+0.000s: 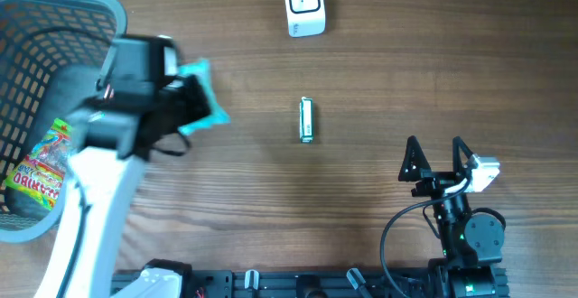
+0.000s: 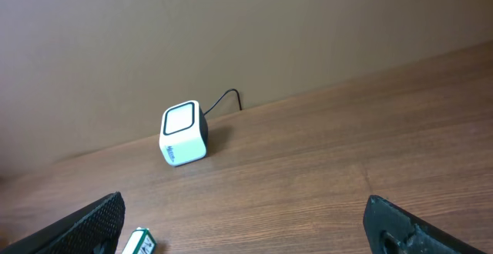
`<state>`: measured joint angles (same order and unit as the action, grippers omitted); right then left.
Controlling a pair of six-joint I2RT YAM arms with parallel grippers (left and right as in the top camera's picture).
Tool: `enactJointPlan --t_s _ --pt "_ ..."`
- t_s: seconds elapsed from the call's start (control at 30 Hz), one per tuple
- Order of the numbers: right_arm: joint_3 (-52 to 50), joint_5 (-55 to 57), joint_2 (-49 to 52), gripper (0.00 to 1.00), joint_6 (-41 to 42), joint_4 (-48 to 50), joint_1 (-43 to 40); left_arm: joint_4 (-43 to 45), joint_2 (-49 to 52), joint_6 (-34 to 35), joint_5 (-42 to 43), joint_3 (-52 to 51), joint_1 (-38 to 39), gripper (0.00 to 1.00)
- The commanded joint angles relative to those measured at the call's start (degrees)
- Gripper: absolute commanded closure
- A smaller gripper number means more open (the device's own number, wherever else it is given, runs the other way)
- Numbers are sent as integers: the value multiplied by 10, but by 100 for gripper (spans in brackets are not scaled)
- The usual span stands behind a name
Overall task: Scan the item barcode
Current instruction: 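Place the teal tissue pack on the table left of the box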
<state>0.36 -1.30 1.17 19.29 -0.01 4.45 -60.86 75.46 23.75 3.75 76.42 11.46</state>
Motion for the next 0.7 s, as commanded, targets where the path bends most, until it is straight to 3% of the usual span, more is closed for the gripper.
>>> enactJointPlan --t_s 0.0,0.2,0.23,0.27,0.3,0.37,0.47,0.53,0.57,0.6,0.67 --pt "0 -3 -2 0 3 2 -2 39 71 37 -10 -58 58 96" --pt "0 -3 -2 0 3 2 -2 141 204 42 -10 -89 131 96" --pt "0 -3 -2 0 4 2 -2 153 220 42 -10 -89 139 90" --pt "0 -3 -2 0 3 2 -2 166 235 41 -10 -89 145 67" --pt "0 -3 -2 0 3 2 -2 174 243 41 -10 -89 147 24" --pt "0 -3 -2 0 3 2 -2 169 238 36 -10 -73 143 14" --pt "0 -3 -2 0 3 2 -2 141 211 34 -32 -17 116 18" --pt "0 -3 -2 0 3 2 -2 97 184 35 -32 38 83 28" --pt "0 -3 -2 0 3 2 -2 75 172 35 -32 60 67 41" --pt "0 -3 -2 0 4 2 -2 63 165 35 -33 71 57 61" --pt "0 -3 -2 1 3 2 -2 34 141 35 -32 89 19 84"
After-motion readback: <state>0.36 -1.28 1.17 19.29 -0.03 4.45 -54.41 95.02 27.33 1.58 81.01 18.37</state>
